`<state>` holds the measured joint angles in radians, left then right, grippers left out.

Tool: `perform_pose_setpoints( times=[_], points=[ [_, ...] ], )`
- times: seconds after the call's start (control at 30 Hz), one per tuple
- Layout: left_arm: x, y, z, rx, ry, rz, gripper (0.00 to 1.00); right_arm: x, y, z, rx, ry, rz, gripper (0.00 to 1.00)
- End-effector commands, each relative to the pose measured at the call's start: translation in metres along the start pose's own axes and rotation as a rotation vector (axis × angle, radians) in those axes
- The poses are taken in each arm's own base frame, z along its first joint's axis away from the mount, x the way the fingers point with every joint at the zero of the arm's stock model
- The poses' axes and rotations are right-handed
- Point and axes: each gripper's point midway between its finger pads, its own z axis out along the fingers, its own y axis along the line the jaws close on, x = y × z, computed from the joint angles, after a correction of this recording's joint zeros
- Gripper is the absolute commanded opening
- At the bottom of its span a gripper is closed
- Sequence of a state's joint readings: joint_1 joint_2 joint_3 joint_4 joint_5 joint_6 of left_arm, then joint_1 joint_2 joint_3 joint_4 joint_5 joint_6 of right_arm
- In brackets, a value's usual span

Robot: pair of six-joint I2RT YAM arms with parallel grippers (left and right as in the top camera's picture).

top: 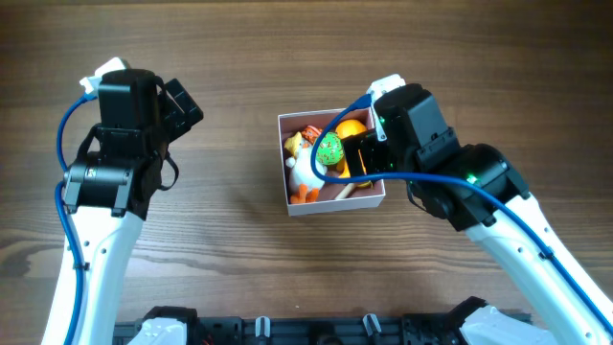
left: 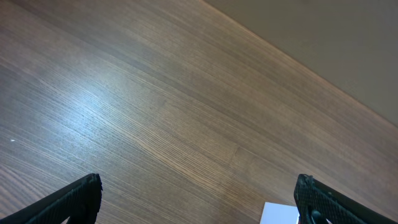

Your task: Pack container

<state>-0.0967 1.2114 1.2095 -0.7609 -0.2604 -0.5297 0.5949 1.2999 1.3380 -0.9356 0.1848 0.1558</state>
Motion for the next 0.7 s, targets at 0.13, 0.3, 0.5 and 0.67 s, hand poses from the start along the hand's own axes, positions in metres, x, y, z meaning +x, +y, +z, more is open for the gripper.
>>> perform_pose_setpoints(
  times=[0.13, 0.3, 0.5, 0.67],
  points=[
    [-0.004, -0.001, -0.005, 0.014, -0.011, -0.018, 1.0, -0.005, -0.005, -0.007, 0.021, -0.029, 0.002, 1.0],
    [-0.004, -0.001, -0.005, 0.014, -0.011, -0.018, 1.0, -0.049, -0.017, -0.087, 0.026, -0.369, -0.104, 1.0],
    [-0.004, -0.001, -0.005, 0.014, -0.011, -0.018, 1.0, -0.045, -0.064, -0.215, 0.076, -0.865, 0.01, 1.0],
    [-0.004, -0.001, -0.005, 0.014, -0.011, -0.018, 1.0, 0.016, -0.096, -0.234, 0.197, -0.977, 0.133, 1.0]
  ],
)
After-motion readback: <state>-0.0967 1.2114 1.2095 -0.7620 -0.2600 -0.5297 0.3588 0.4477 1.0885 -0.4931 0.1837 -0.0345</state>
